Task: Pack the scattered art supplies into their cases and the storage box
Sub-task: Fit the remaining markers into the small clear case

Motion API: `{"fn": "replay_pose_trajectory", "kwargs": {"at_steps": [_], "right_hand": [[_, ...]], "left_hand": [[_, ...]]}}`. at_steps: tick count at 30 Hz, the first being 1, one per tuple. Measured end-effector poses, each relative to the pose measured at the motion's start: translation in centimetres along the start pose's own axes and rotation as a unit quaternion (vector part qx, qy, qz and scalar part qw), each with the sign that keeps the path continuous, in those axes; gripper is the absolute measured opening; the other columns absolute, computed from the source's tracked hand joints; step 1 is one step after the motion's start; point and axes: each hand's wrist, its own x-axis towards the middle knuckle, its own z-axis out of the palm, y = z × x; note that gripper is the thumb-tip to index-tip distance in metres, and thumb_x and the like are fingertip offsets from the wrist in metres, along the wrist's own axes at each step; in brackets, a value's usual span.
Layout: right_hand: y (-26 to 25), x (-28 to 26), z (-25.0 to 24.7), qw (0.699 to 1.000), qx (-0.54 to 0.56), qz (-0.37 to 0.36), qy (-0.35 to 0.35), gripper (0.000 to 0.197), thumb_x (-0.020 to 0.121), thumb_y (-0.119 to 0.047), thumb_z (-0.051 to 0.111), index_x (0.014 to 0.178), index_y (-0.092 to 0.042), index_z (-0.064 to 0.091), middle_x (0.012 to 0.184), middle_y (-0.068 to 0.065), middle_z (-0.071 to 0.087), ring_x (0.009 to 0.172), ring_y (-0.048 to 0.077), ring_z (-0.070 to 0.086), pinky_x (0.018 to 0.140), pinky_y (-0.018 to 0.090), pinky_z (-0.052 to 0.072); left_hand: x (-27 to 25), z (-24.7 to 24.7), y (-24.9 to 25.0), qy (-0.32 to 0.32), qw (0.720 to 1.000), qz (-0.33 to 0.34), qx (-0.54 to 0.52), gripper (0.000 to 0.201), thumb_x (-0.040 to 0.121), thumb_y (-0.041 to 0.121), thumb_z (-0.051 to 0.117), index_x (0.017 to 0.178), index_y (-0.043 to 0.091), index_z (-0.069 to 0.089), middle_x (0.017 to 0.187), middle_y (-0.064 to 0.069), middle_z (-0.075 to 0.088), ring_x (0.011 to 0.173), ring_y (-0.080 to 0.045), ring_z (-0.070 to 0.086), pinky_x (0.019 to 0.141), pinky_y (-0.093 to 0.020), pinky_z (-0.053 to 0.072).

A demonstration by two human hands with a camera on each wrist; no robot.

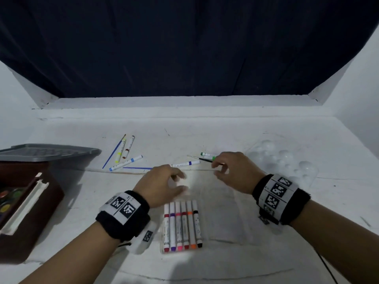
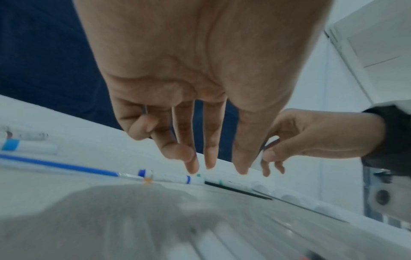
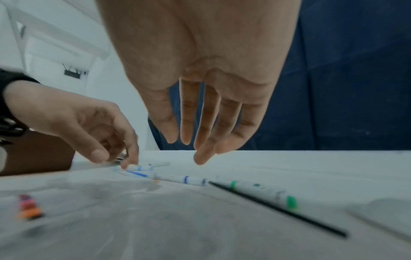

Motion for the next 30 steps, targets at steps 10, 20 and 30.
{"fn": "replay_pose_trajectory", "kwargs": {"at_steps": [10,20,30], "right_hand": [[4.7,5.4,-0.8,0.983,-0.145,0.063,-0.092,0.03,0.096,-0.016,0.047,0.122,-0.016,0.06,0.124,0.006,0.061,0.11,0.026,0.057,0.091,0.037,0.048],[4.4,5.7,-0.2,0.968,-0.216,0.048,-0.118,0.021,0.092,-0.015,0.051,0.114,-0.016,0.051,0.109,0.007,0.06,0.092,0.025,0.058,0.074,0.032,0.048],[4.8,3.3,-0.7,0.991,-0.078,0.111,-0.006,0.011,0.084,-0.028,0.068,0.091,-0.023,0.061,0.094,-0.002,0.066,0.081,0.017,0.061,0.074,0.032,0.054]], "left_hand": [[7.9,-0.4,-0.4,-0.051,0.97,-0.01,0.239,0.02,0.093,0.041,0.053,0.098,0.025,0.065,0.103,0.001,0.061,0.099,-0.025,0.06,0.08,-0.035,0.041],[8.9,0.0,0.0,-0.041,0.987,-0.002,0.153,0.008,0.088,0.028,0.06,0.083,0.023,0.055,0.089,0.003,0.062,0.082,-0.019,0.056,0.069,-0.029,0.037],[2.3,-0.9,3.7,0.067,0.976,0.042,-0.201,0.06,0.09,0.017,0.068,0.136,0.044,0.04,0.083,0.005,0.061,0.064,-0.011,0.063,0.061,-0.02,0.051]]}}
